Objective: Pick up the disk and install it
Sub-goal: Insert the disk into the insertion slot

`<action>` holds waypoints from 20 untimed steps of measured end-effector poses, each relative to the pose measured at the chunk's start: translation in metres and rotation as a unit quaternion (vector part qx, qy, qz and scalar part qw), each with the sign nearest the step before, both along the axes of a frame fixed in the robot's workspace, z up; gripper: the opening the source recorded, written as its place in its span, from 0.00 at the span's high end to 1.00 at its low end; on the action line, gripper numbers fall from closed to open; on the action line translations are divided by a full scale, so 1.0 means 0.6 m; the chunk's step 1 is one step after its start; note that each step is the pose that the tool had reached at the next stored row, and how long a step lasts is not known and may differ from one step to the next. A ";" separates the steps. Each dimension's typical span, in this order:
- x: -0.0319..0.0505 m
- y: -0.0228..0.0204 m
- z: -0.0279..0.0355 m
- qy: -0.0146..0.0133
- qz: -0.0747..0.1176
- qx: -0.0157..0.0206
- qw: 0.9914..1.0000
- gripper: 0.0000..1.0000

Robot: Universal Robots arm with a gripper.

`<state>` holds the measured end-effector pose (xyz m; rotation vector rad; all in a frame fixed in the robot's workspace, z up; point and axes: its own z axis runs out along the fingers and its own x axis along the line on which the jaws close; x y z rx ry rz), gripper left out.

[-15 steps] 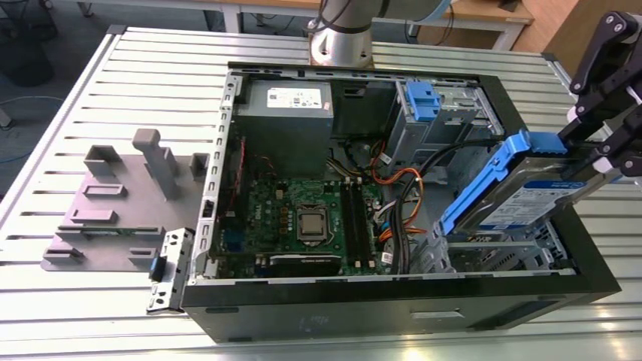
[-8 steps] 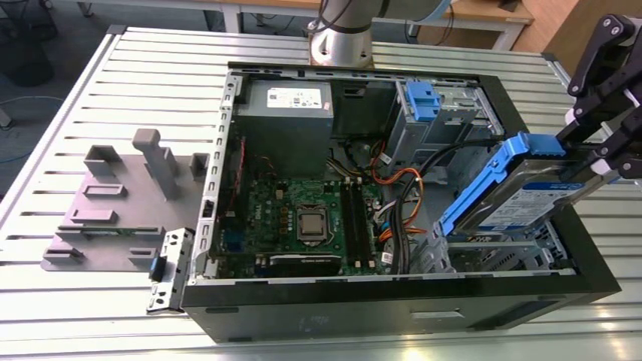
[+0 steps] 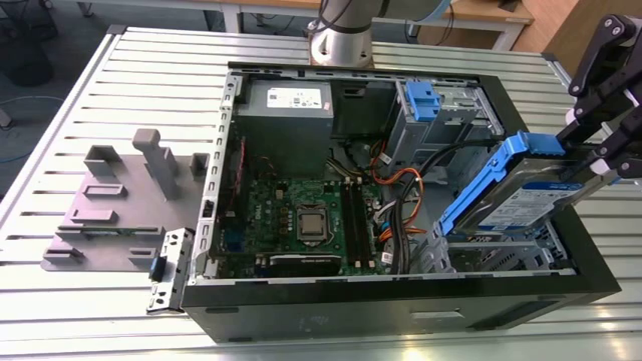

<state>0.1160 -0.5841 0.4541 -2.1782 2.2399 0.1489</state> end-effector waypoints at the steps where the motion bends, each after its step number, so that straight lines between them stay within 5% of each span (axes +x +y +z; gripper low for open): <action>1: 0.000 0.0000 0.000 0.000 0.000 0.000 1.000 0.65; 15: 0.000 0.0000 -0.010 0.000 0.000 0.000 1.000 0.65; 20: 0.000 -0.0003 -0.022 0.000 0.000 0.000 1.000 0.65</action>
